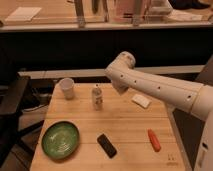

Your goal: Knock the bottle over

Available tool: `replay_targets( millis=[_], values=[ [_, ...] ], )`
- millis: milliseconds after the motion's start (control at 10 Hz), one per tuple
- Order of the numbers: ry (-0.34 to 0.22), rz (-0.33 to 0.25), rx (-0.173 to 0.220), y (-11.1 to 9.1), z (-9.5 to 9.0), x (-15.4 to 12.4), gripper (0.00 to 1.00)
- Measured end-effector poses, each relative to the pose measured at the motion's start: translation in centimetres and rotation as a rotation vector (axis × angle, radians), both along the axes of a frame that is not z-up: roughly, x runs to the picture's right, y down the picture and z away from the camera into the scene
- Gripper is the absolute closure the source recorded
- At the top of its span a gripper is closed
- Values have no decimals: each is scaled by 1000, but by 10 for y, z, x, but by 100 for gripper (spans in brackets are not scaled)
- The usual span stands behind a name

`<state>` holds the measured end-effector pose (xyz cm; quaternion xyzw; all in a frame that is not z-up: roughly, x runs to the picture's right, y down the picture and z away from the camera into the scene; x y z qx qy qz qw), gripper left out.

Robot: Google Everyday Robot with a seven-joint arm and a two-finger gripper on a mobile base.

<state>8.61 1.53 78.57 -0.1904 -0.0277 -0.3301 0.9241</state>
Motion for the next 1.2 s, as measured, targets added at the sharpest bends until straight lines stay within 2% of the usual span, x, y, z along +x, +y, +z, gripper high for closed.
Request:
replay_targets(
  millis=[200,1200],
  values=[
    [-6,-8,2,-2,3,-1,100],
    [-44,-61,12,-5,22,-9,100]
  ],
)
